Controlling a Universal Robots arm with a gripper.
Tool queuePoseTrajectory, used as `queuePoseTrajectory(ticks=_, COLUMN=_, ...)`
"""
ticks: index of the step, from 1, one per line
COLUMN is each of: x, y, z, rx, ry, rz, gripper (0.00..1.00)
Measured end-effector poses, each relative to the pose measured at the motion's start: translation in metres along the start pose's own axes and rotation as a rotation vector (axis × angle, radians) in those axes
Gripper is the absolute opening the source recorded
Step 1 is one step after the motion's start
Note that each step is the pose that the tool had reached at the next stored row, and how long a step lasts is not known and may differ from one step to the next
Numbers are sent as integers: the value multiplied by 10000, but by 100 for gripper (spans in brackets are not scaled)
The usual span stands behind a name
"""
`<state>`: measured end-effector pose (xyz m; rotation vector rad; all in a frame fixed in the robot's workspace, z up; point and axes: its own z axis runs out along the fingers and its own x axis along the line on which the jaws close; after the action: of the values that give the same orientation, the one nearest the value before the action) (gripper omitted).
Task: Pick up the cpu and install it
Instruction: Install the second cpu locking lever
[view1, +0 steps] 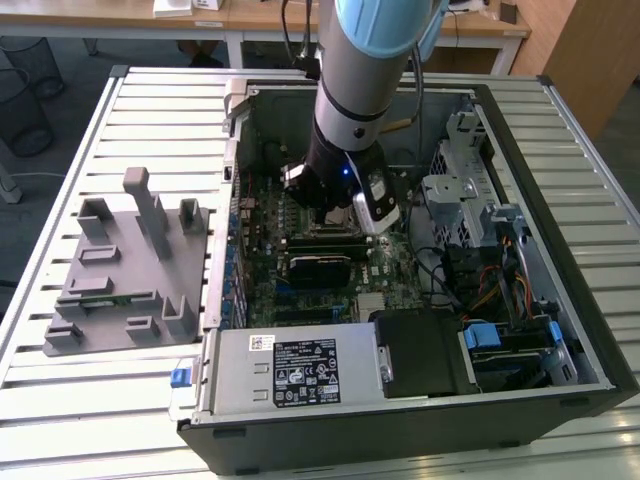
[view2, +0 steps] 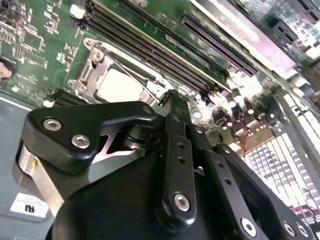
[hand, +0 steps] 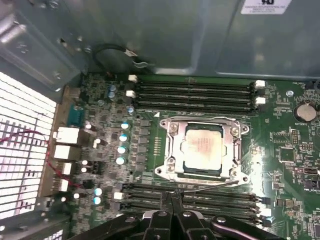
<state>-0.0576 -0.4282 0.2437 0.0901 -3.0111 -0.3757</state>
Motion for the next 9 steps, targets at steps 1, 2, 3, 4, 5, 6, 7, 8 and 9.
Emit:
queuePoseTrajectory(ticks=1, x=-26, y=-4, z=15, rx=-3, ry=17, rz=6, gripper=11)
queuePoseTrajectory(ticks=2, x=-51, y=-8, z=28, rx=-4, ry=35, rz=13, gripper=11)
queuePoseTrajectory(ticks=3, x=-67, y=-13, z=42, rx=-7, ry=51, rz=19, gripper=11)
queuePoseTrajectory(ticks=4, x=-70, y=-17, z=57, rx=-10, ry=61, rz=21, gripper=11)
queuePoseTrajectory(ticks=5, x=-72, y=-20, z=72, rx=-11, ry=63, rz=23, gripper=11)
queuePoseTrajectory(ticks=6, x=-70, y=-24, z=86, rx=-12, ry=64, rz=25, gripper=11)
queuePoseTrajectory(ticks=7, x=-63, y=-27, z=101, rx=-16, ry=64, rz=23, gripper=11)
queuePoseTrajectory(ticks=8, x=-52, y=-29, z=112, rx=-23, ry=64, rz=22, gripper=11)
queuePoseTrajectory(ticks=9, x=-40, y=-31, z=121, rx=-38, ry=64, rz=20, gripper=11)
